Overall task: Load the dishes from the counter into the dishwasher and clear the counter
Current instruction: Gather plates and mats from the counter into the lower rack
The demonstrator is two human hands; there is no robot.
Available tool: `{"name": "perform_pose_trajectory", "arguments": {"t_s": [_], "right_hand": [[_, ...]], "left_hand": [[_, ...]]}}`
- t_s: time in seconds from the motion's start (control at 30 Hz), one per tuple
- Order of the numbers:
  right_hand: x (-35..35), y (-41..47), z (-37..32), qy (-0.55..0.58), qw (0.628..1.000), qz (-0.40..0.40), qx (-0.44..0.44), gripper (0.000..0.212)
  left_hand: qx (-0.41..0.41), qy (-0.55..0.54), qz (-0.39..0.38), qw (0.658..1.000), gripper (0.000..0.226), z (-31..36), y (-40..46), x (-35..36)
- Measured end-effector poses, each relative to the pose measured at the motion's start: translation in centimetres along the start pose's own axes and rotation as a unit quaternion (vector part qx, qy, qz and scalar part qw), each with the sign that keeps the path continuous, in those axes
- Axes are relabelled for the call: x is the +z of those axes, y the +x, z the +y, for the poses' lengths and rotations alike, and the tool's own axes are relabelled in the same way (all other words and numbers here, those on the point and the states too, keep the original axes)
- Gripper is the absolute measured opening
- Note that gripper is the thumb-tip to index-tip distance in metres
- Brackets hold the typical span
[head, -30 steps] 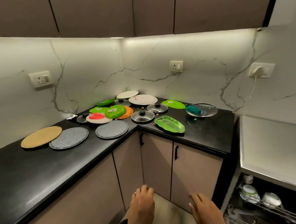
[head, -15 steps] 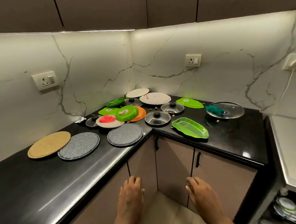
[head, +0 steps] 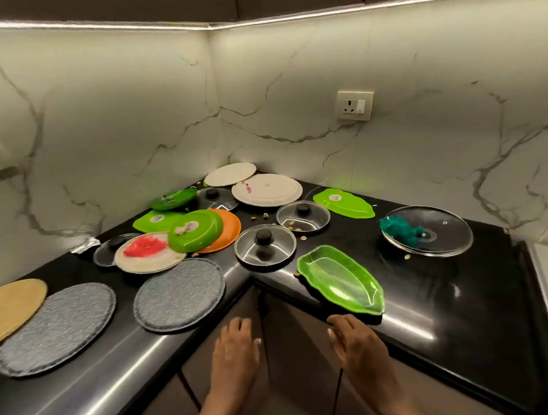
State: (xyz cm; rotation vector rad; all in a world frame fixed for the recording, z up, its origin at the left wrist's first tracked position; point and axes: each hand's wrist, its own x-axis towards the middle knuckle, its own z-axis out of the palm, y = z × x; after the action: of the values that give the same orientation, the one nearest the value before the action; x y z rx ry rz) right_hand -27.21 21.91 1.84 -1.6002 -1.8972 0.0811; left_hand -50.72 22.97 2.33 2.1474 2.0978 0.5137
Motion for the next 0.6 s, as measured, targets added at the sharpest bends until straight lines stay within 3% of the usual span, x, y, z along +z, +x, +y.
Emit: {"name": "perform_pose_trajectory", "arguments": {"t_s": [0.3, 0.47, 0.6], "right_hand": [[0.5, 8.4, 4.3, 0.035, 0.999, 0.008, 0.014, 0.020], [2.4, 13.5, 5.3, 0.034, 0.999, 0.017, 0.005, 0.017], [4.7, 19.4, 5.4, 0.023, 0.999, 0.016, -0.020, 0.012]], "left_hand": [[0.005, -0.019, -0.003, 1.000, 0.037, 3.8, 10.9, 2.3], [0.014, -0.051, 0.033, 0.998, 0.023, 2.7, 18.4, 3.1], [-0.003, -0.044, 0.052, 0.998, 0.032, 0.8, 26.4, 2.4]]}}
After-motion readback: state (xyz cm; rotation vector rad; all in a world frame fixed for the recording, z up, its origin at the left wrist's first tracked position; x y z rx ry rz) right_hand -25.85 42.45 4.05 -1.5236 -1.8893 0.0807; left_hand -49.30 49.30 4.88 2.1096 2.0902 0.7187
